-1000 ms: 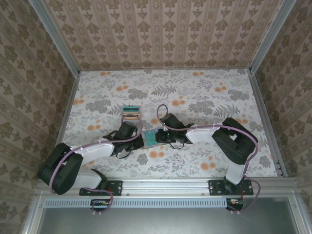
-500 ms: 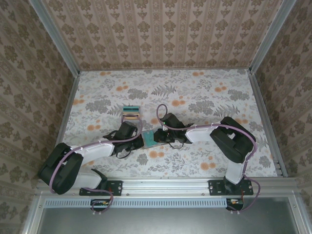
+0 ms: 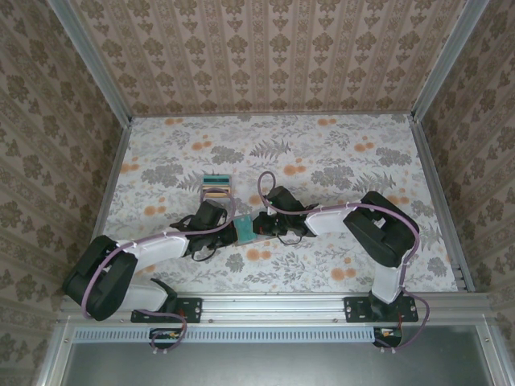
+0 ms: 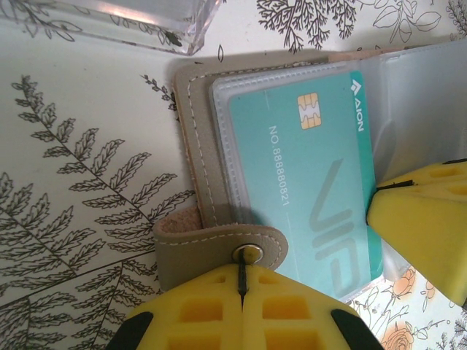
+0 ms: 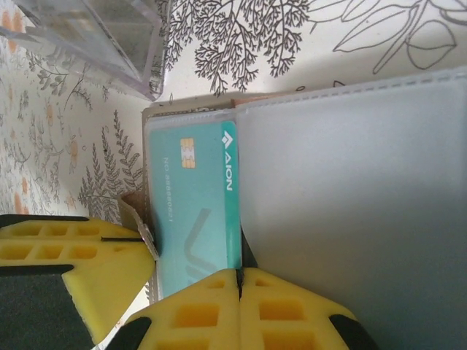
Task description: Take the credit cards out of the card holder
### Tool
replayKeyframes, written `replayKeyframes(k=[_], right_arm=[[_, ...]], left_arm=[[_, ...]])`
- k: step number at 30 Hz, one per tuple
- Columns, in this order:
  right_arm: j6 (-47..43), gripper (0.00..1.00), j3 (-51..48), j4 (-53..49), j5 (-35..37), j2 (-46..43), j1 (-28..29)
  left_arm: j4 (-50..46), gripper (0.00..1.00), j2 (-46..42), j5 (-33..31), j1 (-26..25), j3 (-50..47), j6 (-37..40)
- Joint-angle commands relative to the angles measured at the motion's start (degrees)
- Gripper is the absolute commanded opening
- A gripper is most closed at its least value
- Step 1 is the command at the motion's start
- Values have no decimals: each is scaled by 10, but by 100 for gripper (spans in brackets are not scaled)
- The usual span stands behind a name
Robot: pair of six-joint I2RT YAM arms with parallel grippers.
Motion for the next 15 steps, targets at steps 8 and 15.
replayKeyframes(k=[8, 15], right_arm=[[-5, 0, -47, -21, 31, -33, -34], [-27, 0, -54, -39, 26, -50, -56]], left_arm=[[-51, 0, 12, -9, 0, 0, 5], [-55, 0, 10, -10, 2, 1, 8]])
